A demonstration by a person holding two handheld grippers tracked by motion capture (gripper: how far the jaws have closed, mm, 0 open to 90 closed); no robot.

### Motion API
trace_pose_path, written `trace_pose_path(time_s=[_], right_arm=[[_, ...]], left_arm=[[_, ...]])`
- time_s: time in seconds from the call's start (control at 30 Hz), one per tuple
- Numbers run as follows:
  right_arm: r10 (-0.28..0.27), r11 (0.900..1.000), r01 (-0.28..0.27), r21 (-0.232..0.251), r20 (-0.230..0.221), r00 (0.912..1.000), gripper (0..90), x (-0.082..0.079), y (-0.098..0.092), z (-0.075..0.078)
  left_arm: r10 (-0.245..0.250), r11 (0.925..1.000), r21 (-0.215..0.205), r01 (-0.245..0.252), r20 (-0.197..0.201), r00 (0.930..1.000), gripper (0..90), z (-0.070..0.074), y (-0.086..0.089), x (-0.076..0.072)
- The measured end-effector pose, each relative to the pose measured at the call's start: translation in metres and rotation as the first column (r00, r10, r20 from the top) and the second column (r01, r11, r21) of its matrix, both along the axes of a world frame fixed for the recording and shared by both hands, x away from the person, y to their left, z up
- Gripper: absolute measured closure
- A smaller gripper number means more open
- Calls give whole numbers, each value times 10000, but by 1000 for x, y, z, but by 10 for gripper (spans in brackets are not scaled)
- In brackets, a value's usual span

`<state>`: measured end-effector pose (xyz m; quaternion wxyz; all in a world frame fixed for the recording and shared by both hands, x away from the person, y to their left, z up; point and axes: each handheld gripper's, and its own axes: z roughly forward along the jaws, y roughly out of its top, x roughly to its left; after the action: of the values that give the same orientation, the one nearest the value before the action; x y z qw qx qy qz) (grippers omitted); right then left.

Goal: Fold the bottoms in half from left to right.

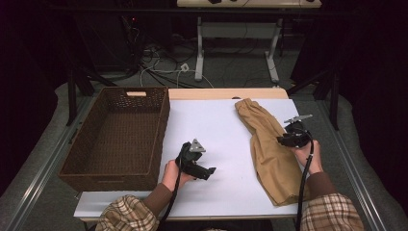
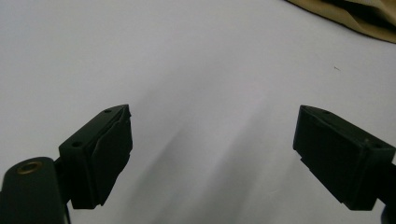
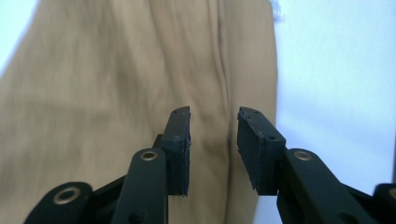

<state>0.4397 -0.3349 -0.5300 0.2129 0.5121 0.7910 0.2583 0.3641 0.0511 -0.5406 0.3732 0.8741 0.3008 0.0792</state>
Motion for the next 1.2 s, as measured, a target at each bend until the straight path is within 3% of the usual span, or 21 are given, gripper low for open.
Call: trace_pose_path(time_s=[0.1,0.23,0.37,0.5,1.0,1.2], right_arm=[[-17,9998,23,-199,266,9996,645,9,5,-3],[228,9980,-222,-584,84,9997,696,18,12,-13],[172,9993,-166,-340,157,9997,826,20,11,-14],[12,10000,-10,-82,215,9998,870,19,8,-13],[-999,9949,1006,-98,570,9934,889,14,-7,-7],[-1310,9900,1342,-440,696,9889,884,15,-10,-8]], left_arm=[[-8,10000,2,8,-32,10000,117,-1,0,1],[-26,10000,0,26,-74,10000,117,-1,0,1],[-47,10000,23,47,-94,9999,117,-2,-1,1],[-57,10000,25,57,-79,10000,117,-2,-2,0],[-80,10000,57,80,-53,10000,117,-2,0,1],[-59,10000,66,59,-46,10000,117,-2,-1,0]])
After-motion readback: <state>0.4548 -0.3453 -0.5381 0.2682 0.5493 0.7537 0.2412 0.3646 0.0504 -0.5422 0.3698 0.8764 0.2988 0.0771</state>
